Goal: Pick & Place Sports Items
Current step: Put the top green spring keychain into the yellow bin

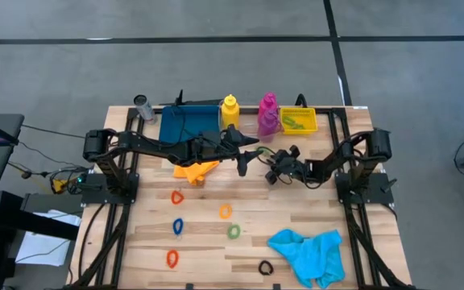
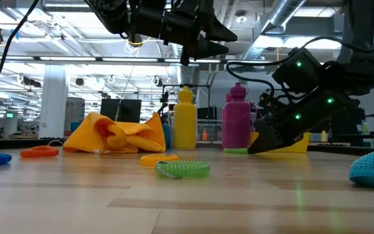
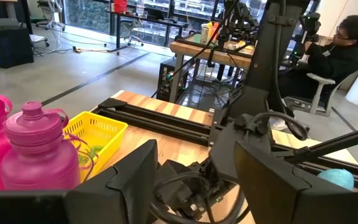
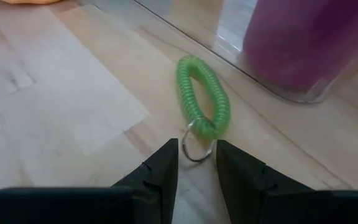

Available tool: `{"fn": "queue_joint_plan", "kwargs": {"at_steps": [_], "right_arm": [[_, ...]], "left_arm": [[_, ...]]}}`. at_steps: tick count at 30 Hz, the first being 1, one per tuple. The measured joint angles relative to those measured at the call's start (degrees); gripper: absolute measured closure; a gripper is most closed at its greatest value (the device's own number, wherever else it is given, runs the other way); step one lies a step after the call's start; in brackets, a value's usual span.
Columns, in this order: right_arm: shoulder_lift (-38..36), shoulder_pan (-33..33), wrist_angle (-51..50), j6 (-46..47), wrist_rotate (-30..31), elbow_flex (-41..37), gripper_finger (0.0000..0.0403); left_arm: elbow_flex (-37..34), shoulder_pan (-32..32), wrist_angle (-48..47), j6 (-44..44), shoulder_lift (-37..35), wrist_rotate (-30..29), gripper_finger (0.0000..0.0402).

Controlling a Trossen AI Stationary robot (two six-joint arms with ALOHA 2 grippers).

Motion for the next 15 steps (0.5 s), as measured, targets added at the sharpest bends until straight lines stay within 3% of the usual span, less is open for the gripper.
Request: {"fn": "queue_joint_plan", "kwargs": {"at_steps": [4,10,15], "right_arm": [[0.0,-0.9,0.0,-1.0,0.0,0.0,0.0314],[0.0,-1.0,0.0,-1.8,0.4,0.0,0.0393],[0.0,-0.8,0.0,-4.3,0.4,0.0,0.0399]], "left_arm": [[0.0,0.0,0.0,0.0,0.0,0.0,0.0192],[0.0,0.0,0.0,0.0,0.0,0.0,0.0192],[0.0,0.0,-0.1,0.0,0.0,0.0,0.0192]]}}
